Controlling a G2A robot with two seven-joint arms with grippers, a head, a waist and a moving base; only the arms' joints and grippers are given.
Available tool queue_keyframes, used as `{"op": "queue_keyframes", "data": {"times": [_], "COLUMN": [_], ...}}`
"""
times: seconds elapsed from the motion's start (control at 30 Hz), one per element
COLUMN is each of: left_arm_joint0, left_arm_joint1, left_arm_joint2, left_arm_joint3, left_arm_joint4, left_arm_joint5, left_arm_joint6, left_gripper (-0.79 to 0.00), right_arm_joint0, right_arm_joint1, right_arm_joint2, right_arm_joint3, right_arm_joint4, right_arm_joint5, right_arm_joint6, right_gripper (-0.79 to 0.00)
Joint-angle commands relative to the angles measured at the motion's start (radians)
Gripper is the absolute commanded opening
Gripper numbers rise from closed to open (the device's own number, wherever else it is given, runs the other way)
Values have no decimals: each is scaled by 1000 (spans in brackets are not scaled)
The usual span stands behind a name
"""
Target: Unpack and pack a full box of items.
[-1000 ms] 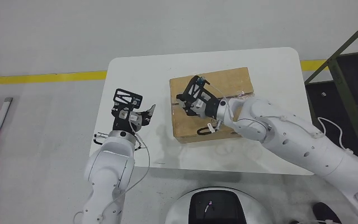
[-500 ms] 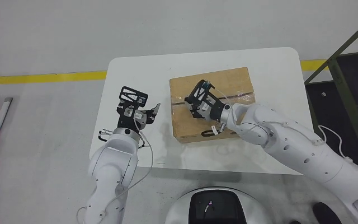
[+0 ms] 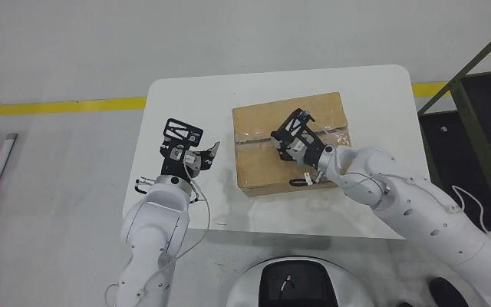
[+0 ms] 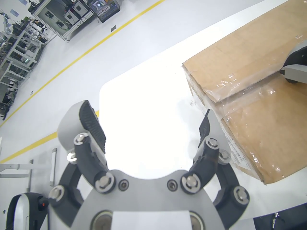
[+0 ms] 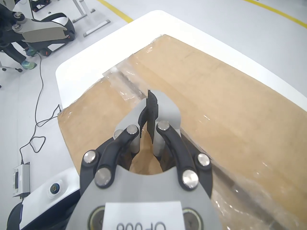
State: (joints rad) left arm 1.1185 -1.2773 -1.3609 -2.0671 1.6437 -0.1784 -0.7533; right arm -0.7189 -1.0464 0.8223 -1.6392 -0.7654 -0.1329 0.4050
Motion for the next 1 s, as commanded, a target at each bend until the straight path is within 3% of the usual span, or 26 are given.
{"op": "queue_keyframes", "data": {"times": [0.0,0.97], "left_arm_joint0": [0,0], "left_arm_joint1": [0,0], "left_arm_joint2": [0,0], "left_arm_joint3": [0,0], "left_arm_joint4": [0,0], "left_arm_joint5": [0,0], "left_arm_joint6": [0,0], "left_gripper": [0,0], "right_arm_joint0": [-13,-272], "right_arm_joint1": [4,64], "right_arm_joint2": [22,363], "right_arm_joint3": [-7,-155], "right_arm_joint4": [-10,-92], "right_arm_joint5": [1,-22], "right_arm_joint6": [9,128], "right_gripper": [-785,-785]}}
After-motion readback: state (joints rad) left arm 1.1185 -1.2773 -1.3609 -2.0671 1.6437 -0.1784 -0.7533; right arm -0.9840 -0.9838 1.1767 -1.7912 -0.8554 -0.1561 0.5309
